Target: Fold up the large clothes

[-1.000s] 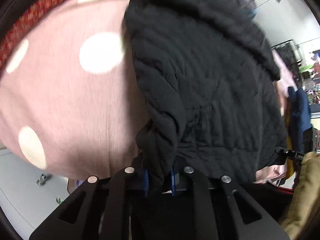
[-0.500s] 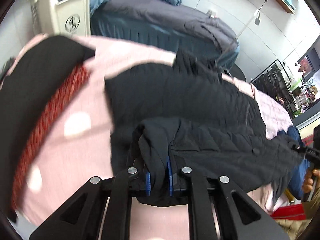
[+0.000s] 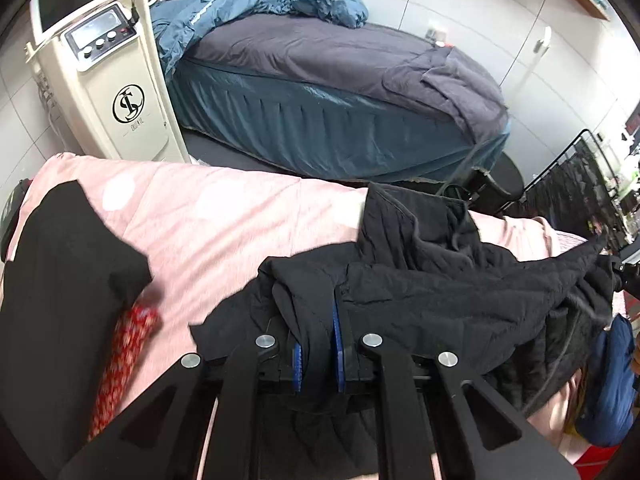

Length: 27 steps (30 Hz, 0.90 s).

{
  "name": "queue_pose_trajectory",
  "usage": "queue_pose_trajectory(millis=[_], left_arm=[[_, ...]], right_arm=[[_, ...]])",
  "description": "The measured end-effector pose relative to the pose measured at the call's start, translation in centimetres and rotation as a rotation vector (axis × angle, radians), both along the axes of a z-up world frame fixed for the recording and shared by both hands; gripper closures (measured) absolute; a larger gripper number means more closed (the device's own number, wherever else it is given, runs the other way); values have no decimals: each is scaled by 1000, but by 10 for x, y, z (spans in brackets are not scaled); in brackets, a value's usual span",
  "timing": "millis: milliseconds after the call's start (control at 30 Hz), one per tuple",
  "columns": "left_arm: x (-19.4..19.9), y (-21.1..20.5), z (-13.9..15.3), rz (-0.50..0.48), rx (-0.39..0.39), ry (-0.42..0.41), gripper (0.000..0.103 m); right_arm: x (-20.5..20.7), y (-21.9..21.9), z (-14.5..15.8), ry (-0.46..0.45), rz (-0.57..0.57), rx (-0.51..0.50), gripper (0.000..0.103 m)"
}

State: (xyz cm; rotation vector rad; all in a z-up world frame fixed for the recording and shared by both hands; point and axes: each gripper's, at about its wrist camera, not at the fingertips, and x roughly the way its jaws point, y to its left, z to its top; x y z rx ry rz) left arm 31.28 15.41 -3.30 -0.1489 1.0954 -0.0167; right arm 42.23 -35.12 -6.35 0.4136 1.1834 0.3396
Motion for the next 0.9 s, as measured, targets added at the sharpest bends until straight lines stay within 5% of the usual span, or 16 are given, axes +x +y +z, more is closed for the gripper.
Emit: queue_pose_trajectory(millis=[400,667,800,867,900], left_arm=[[71,9,-107,106,-60,230,88],[84,15,-137,180,-127,281,83],[81,32,-127,193,-254,290,73],[72,51,-109,235,-408,252,60],[67,63,-99,254,-507,219,42]], right_arm=[[66,13,-100,175,-80,-20,92],[74,0,-157,296,-242,139,87],[71,-17,-168,347,-309,308,80],[67,-32,-169,385,-365,478,57],[66,-38,-169,396,-384,562,46]])
